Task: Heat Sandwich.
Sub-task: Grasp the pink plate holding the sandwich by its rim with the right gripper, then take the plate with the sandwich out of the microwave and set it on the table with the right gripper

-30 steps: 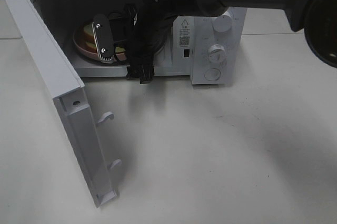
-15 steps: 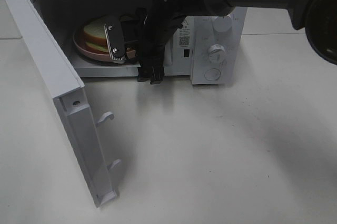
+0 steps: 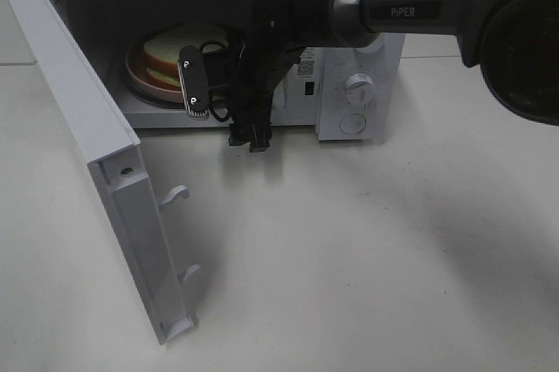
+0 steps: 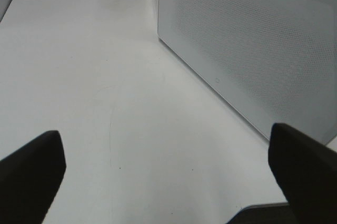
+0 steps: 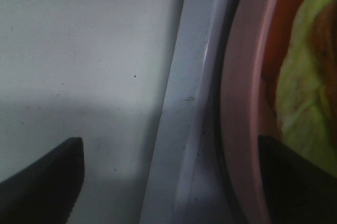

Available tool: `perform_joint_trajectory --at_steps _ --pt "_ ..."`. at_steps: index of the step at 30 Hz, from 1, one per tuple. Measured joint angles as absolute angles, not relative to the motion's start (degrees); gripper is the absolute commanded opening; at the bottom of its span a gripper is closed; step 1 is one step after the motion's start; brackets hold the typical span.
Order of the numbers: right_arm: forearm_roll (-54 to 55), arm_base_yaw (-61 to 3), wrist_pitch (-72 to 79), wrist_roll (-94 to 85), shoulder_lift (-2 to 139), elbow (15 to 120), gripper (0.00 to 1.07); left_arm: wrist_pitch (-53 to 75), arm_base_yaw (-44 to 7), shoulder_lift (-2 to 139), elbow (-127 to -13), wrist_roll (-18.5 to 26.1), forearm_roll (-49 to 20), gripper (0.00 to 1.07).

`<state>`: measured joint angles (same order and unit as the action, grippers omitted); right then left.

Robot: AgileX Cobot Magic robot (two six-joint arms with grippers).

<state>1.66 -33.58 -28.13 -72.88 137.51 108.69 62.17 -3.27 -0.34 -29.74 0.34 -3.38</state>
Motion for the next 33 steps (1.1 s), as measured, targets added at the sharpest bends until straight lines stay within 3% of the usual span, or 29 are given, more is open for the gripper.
perform_joint_trajectory --at_steps 2,4,5,7,8,9,10,11,26,33 --pt "1.66 -33.58 -28.3 -72.88 137.51 108.98 0.66 62.17 -3.27 -0.34 -29.74 0.34 -3.38 0.98" --pt "1.66 -33.58 -28.3 -72.88 137.51 108.98 0.62 62.17 -3.27 -0.34 -29.74 0.34 -3.38 0.98" --pt "1.6 -33.58 -28.48 -72.88 137.45 109.09 0.48 62.17 -3.27 -0.34 -29.74 0.34 -3.38 0.98" --pt "1.55 -33.58 -28.36 -72.88 137.4 109.15 0.32 62.17 -3.27 -0.34 -29.74 0.34 -3.38 0.98" --pt "1.55 -33.58 -28.36 -72.88 137.4 109.15 0.32 62.17 -3.27 -0.34 -29.74 0.34 -3.38 0.98" --pt "1.49 -33.58 -28.3 -72.88 137.28 109.32 0.23 62.17 -3.27 -0.34 -29.74 0.34 -3.38 0.98" --pt "1.49 -33.58 -28.53 -72.82 137.17 109.32 0.06 62.17 -3.27 -0.34 -29.74 0.34 -3.38 0.98" --pt "1.43 -33.58 -28.76 -72.82 137.11 109.32 0.0 62.17 -3.27 -0.34 -29.74 0.34 -3.38 0.98" --pt "1.55 -33.86 -34.78 -76.78 134.87 109.32 0.0 62.17 -3.27 -0.34 -29.74 0.34 -3.38 0.98" --pt "1.89 -33.86 -33.69 -81.82 131.15 103.02 0.0 62.17 -3.27 -0.34 -29.74 0.34 -3.38 0.98"
